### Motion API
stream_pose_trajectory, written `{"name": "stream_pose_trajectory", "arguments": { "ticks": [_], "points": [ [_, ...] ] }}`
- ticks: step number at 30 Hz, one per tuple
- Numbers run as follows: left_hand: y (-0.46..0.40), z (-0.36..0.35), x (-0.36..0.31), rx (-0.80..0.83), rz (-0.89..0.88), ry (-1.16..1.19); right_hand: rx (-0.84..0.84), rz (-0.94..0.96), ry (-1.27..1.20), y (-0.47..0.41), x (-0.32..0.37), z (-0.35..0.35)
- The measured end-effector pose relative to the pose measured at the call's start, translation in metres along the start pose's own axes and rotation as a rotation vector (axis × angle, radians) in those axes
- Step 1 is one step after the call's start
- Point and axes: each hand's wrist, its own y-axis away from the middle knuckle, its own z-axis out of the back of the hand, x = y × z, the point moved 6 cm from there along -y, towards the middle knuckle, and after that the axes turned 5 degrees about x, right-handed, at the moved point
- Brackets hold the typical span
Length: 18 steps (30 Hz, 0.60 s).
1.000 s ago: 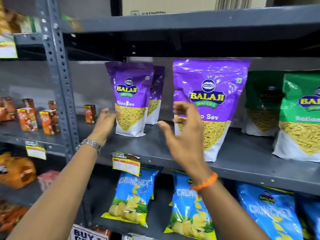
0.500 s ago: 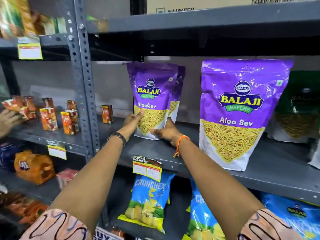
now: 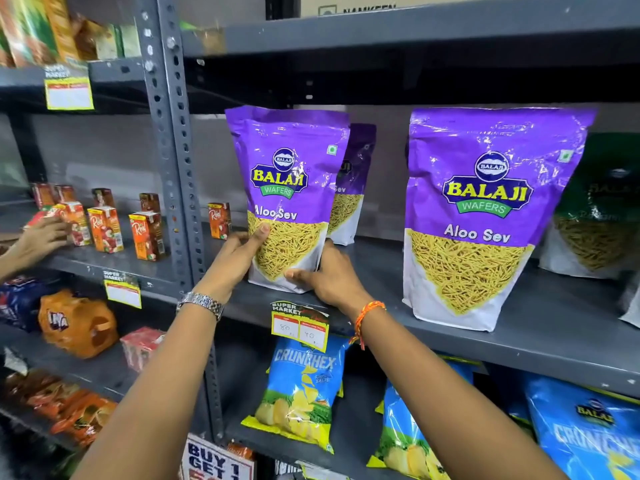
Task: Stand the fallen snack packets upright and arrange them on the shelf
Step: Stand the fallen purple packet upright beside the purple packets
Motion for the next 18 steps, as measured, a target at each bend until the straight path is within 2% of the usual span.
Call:
{"name": "stream_pose_trajectory", "arguments": {
  "ticks": [6, 12, 16, 18],
  "points": [
    [0.002, 0.004, 0.0, -0.025, 0.011, 0.018, -0.022, 0.002, -0.002, 0.004, 0.005, -0.001],
    [0.009, -0.005, -0.011, 0.034, 0.013, 0.061, -0.015, -0.012, -0.033, 0.008, 0.009, 0.0],
    [0.016, 0.002, -0.01, -0.001, -0.009, 0.016, 0.052, -0.015, -0.006, 0.019, 0.017, 0.005],
    [0.021, 0.009, -0.012, -0.076, -0.047, 0.05, 0.021, 0.026, -0.007, 0.031, 0.033, 0.02]
  ]
}}
